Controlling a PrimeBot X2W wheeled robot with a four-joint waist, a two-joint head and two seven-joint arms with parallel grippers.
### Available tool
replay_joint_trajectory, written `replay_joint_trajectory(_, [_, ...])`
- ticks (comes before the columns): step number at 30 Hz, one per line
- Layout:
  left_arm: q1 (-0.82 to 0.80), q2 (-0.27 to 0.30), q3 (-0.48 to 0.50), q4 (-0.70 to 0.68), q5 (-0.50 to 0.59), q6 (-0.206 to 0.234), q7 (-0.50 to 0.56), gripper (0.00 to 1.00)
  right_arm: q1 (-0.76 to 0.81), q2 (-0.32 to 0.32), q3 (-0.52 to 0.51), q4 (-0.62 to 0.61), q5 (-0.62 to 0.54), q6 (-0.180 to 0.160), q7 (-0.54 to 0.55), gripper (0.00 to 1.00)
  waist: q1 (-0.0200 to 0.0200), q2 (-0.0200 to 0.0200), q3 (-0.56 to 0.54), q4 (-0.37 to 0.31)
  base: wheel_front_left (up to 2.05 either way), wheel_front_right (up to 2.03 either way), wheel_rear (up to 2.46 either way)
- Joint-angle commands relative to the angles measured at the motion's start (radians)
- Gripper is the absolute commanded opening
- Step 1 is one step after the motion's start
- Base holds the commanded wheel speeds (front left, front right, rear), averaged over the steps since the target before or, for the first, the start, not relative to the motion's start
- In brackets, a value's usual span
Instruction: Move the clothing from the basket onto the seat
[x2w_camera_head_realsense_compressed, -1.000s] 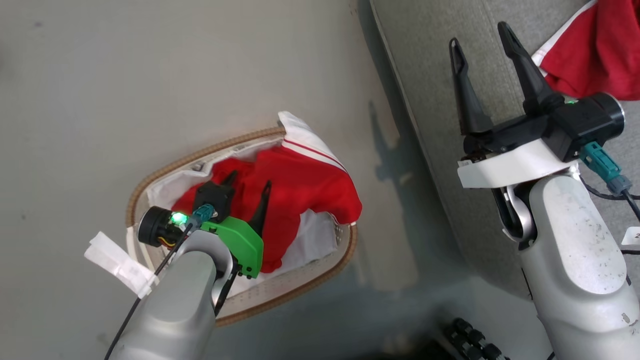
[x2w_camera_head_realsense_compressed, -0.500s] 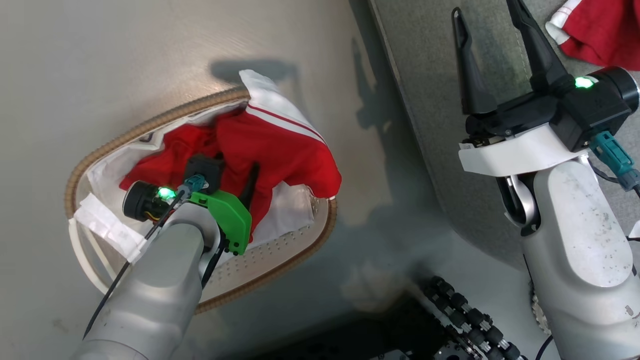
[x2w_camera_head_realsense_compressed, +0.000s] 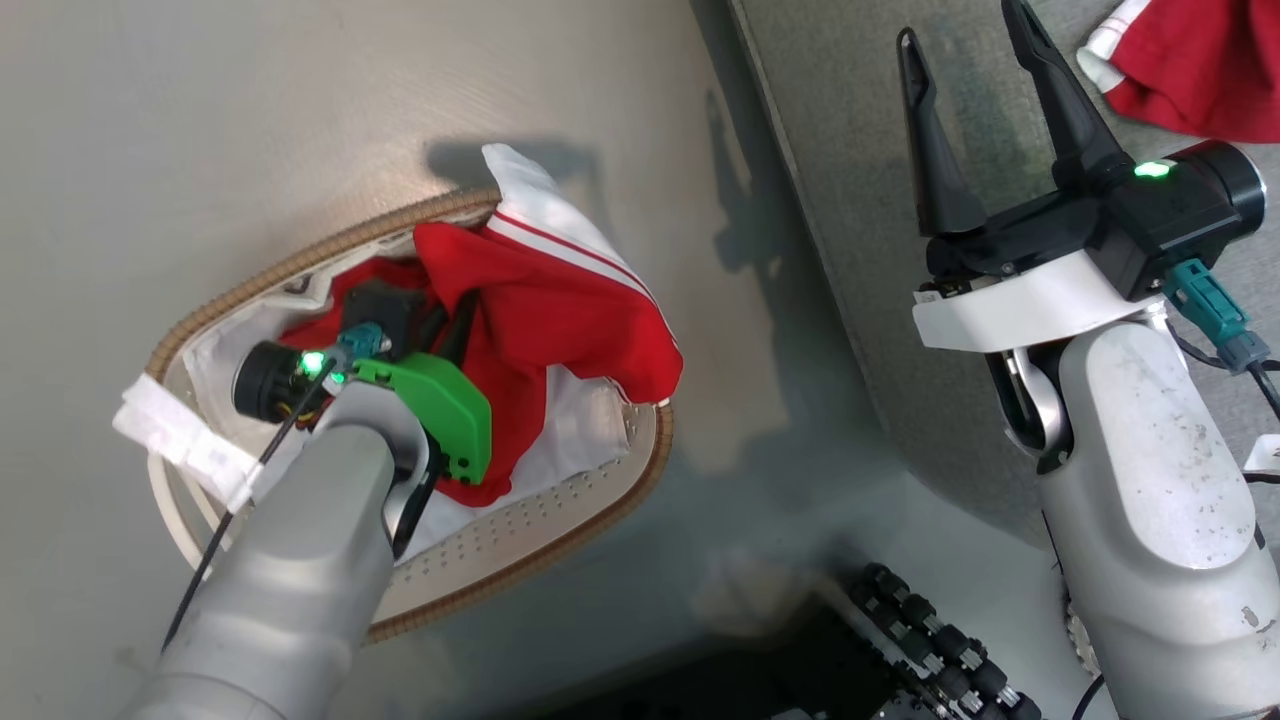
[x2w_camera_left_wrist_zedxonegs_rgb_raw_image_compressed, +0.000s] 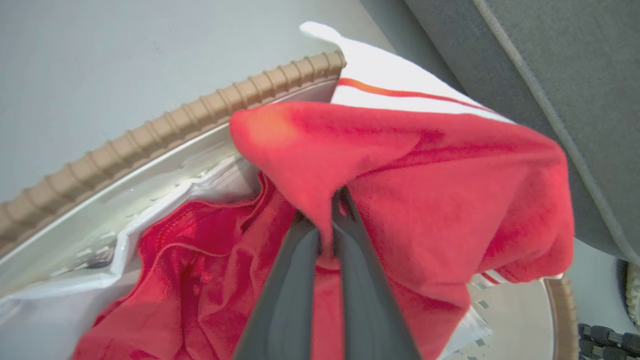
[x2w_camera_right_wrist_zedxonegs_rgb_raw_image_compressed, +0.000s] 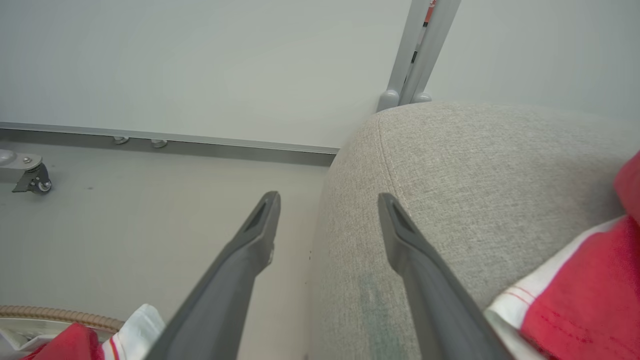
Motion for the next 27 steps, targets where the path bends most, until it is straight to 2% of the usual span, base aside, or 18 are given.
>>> replay_joint_trajectory(1, [0.039, 0.002, 0.018, -0.016, 0.012, -0.002, 0.0, 0.0, 0.002, 0.0, 0.002, 0.01, -0.002, -0.001, -0.002, 1.0, -0.0002, 0.0, -0.066, 0.017, 0.0, 0.0, 0.0])
replay_joint_trajectory(17, [0.366, -0.048, 0.258, -0.312, 0.169, -0.002, 0.0, 0.0, 0.149, -0.031, 0.065, 0.139, 0.025, -0.001, -0.002, 1.0, -0.0002, 0.0, -0.439, 0.157, 0.0, 0.0, 0.0])
replay_joint_trajectory(22, [0.436, -0.065, 0.371, -0.445, 0.231, -0.002, 0.0, 0.0, 0.218, -0.029, 0.058, 0.162, 0.05, -0.001, -0.002, 1.0, -0.0002, 0.0, -0.53, 0.21, 0.0, 0.0, 0.0])
replay_joint_trajectory(27, [0.49, -0.084, 0.423, -0.566, 0.277, -0.002, 0.0, 0.0, 0.286, -0.028, 0.064, 0.177, 0.056, -0.001, -0.002, 1.0, -0.0002, 0.0, -0.596, 0.24, 0.0, 0.0, 0.0])
